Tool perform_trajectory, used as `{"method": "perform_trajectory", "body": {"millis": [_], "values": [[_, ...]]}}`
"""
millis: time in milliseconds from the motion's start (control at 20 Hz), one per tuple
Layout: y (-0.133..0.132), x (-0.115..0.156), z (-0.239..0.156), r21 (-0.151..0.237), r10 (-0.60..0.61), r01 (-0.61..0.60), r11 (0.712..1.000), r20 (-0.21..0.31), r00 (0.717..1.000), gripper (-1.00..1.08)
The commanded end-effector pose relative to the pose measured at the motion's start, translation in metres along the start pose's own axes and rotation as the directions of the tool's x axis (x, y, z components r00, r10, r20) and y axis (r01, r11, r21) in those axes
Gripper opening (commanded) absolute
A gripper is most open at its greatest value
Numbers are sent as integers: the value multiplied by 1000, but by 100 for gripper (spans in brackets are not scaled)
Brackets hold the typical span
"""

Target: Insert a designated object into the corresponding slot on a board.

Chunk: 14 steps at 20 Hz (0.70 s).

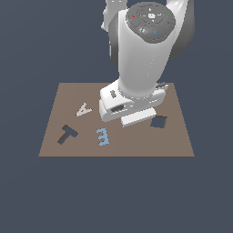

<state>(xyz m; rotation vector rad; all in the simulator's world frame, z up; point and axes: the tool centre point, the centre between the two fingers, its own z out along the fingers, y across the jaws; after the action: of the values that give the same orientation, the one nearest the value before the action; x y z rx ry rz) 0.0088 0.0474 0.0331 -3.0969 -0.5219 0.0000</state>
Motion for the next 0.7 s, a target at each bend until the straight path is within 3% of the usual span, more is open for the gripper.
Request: {"method": "perform_trajectory", "body": {"millis": [0,300,650], "values": [[24,11,-1,0,99,-99,995,-1,995,-100],[88,26,-3,0,344,-344,939,-1,939,-100],[155,25,-5,0,568,-568,823,-1,823,-100]]}}
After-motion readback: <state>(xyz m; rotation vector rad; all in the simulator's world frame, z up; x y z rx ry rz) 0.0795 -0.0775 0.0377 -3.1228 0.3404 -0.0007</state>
